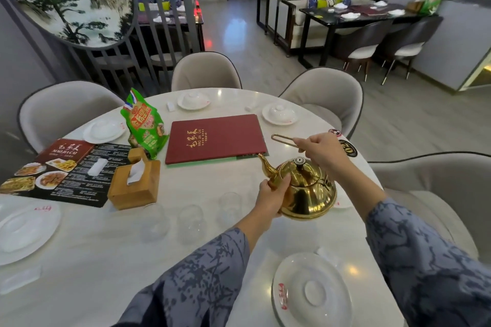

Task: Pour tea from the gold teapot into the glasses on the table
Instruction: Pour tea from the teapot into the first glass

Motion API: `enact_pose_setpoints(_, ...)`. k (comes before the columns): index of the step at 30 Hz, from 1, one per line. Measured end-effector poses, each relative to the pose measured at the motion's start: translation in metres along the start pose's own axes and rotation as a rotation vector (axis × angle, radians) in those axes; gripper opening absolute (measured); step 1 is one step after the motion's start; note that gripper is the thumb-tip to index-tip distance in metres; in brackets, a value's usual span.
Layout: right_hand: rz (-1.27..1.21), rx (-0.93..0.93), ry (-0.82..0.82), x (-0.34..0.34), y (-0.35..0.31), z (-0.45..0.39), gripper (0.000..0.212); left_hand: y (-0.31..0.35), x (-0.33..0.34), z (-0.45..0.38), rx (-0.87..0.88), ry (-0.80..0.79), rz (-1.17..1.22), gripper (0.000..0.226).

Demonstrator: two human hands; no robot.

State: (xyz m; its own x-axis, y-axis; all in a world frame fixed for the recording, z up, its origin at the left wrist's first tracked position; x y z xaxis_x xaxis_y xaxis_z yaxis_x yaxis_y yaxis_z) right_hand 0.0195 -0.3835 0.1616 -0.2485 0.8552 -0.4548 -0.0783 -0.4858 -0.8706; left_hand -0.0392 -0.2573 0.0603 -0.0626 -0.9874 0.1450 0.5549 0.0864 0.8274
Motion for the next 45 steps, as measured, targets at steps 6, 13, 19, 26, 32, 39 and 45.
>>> enact_pose_setpoints(6,0.114,0.037,-0.040,0.002,0.028,-0.013,0.036,-0.014,0.015,-0.015,-0.070,-0.026,-0.004,0.063)
enact_pose_setpoints(13,0.208,0.076,-0.028,0.018,0.045,-0.039,0.035,-0.030,0.016,-0.036,-0.152,-0.066,0.071,0.065)
enact_pose_setpoints(19,0.286,0.135,-0.046,0.027,0.052,-0.057,0.031,-0.040,0.012,-0.050,-0.212,-0.106,0.164,0.072)
enact_pose_setpoints(26,0.390,0.164,-0.054,0.031,0.050,-0.071,0.031,-0.039,0.016,-0.058,-0.262,-0.141,0.164,0.055)
enact_pose_setpoints(32,0.461,0.148,-0.067,0.032,0.041,-0.078,0.029,-0.038,0.022,-0.059,-0.265,-0.159,0.224,0.058)
enact_pose_setpoints(39,0.515,0.129,-0.090,0.032,0.030,-0.078,0.029,-0.030,0.024,-0.054,-0.253,-0.176,0.257,0.055)
enact_pose_setpoints(45,0.540,0.113,-0.108,0.030,0.022,-0.077,0.030,-0.026,0.026,-0.052,-0.243,-0.187,0.279,0.052)
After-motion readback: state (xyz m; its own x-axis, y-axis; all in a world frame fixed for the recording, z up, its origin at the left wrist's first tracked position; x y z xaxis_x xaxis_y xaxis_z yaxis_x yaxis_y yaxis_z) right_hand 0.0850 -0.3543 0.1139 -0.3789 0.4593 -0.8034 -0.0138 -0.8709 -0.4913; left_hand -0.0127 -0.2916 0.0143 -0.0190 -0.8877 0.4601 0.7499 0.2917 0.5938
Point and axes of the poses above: each hand's wrist, its own z-axis away from the middle knuckle, its own x-axis out of the palm, y = z × x, the point moved 1 cm from there along -z, towards the middle knuckle, and after that the axes turned 12 degrees about -y, right-handed, at the moved point
